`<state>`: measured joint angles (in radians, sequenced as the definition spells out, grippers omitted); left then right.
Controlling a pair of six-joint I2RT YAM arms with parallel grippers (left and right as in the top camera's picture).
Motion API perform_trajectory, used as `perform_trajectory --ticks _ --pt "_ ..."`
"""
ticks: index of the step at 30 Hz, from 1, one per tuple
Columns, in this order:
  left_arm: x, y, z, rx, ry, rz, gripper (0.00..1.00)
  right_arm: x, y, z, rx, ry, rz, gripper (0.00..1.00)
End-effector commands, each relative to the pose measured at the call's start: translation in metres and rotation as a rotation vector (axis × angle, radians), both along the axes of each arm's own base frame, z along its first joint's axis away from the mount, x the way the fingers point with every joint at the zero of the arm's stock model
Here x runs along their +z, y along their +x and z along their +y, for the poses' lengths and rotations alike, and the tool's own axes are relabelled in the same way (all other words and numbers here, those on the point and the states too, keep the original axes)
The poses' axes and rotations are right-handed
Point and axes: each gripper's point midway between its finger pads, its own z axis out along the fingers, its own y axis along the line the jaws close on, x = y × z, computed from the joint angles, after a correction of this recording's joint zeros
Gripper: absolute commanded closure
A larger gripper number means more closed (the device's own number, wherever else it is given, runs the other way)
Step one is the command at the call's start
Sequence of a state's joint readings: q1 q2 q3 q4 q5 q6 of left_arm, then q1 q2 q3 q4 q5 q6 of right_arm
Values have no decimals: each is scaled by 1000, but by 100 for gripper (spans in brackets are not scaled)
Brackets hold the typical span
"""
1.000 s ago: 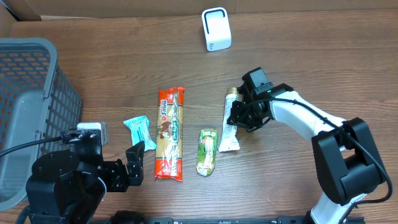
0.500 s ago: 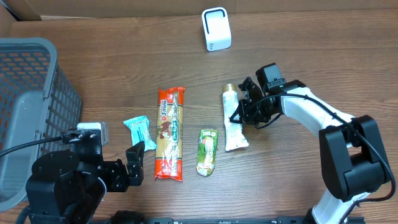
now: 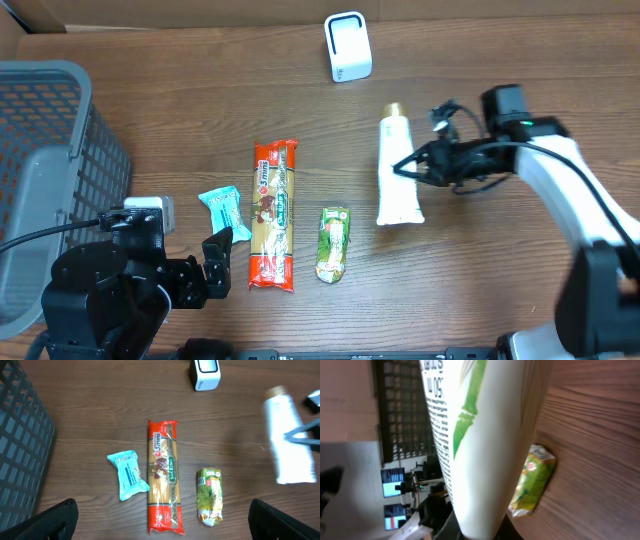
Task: Scan the item barcode
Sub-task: 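Lift the white tube and hold it up to the white scanner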
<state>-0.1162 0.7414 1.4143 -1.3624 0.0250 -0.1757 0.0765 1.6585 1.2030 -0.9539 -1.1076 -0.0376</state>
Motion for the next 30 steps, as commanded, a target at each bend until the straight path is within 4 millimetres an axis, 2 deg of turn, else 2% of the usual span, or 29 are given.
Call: perform_trajectory --ticks 1,6,10,13,17,19,23,27,30 --pt "2 0 2 -3 17 -11 0 70 -19 7 87 122 -263 96" --pt "2 0 2 -3 17 -11 0 93 -36 4 88 102 -344 96" --pt "2 0 2 -3 17 -11 0 103 -44 4 88 103 -370 96" --pt "3 0 2 -3 17 -12 0 101 -44 3 71 92 -334 96" --pt "2 0 2 -3 17 -11 0 90 -29 -4 -23 -42 -266 97" --pt "2 0 2 -3 17 -11 0 93 -17 -7 -67 -124 -278 97" --pt "2 0 2 -3 17 -11 0 109 24 -15 -202 -342 -361 97" --pt "2 0 2 -3 17 -11 0 123 77 -17 -311 -549 -476 97" --pt "2 0 2 -3 17 -11 0 119 122 -21 -393 -737 -560 97"
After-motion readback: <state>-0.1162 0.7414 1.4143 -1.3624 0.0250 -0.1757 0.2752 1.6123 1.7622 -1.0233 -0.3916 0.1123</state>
